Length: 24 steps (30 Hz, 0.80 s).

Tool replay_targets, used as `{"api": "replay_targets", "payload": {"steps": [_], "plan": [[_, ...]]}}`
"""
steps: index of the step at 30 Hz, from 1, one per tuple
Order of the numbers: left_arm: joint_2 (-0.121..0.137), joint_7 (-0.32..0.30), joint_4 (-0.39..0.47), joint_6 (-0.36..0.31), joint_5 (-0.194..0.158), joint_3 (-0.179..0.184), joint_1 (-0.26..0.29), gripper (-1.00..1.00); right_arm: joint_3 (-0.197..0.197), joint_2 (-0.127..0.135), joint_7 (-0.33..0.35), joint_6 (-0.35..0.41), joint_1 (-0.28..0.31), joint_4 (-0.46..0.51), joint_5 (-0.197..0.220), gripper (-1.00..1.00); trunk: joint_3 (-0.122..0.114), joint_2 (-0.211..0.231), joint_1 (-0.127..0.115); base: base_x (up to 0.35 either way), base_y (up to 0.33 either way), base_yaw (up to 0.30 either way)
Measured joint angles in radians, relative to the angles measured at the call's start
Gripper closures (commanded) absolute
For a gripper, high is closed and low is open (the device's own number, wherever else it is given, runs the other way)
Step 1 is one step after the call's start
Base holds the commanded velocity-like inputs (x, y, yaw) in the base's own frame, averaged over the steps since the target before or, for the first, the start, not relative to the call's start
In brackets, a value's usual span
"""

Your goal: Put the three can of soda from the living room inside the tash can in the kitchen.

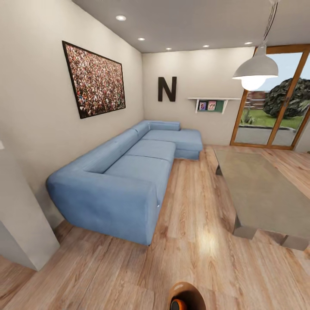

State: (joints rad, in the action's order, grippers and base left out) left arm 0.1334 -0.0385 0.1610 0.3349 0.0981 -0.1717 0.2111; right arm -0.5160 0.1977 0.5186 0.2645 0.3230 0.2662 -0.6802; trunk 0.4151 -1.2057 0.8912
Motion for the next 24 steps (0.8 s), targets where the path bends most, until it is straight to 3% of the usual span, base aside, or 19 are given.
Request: {"api": "replay_targets", "payload": {"steps": [6, 8, 13, 22, 24], "plan": [[0.002, 0.016, 0.000, -0.002, -0.001, -0.002, -0.081, -1.00, -0.035, 0.001, -0.004, -0.033, -0.043, -0.005, 0.000, -1.00, -0.018, 0.042, -0.023, 0.000, 0.000, 0.000], [0.001, 0.038, 0.000, 0.000, -0.001, -0.002, -0.115, -1.00, -0.042, 0.000, -0.060, -0.090, -0.060, -0.022, 0.001, -1.00, -0.024, 0.056, -0.031, 0.000, 0.000, 0.000], [0.002, 0.055, -0.020, 0.000, 0.001, -0.002, -0.149, -1.00, -0.073, 0.002, -0.132, -0.140, -0.072, -0.076, 0.001, -1.00, -0.040, 0.091, -0.050, 0.000, 0.000, 0.000], [0.003, 0.056, -0.069, 0.003, 0.004, -0.002, -0.198, -1.00, -0.081, 0.003, -0.145, -0.166, -0.121, -0.086, 0.002, -1.00, -0.068, 0.154, -0.084, 0.000, 0.000, 0.000], [0.004, 0.056, -0.074, 0.003, 0.005, -0.002, -0.208, -1.00, -0.083, 0.003, -0.147, -0.205, -0.162, -0.088, 0.001, -1.00, -0.074, 0.168, -0.092, 0.000, 0.000, 0.000]]}}
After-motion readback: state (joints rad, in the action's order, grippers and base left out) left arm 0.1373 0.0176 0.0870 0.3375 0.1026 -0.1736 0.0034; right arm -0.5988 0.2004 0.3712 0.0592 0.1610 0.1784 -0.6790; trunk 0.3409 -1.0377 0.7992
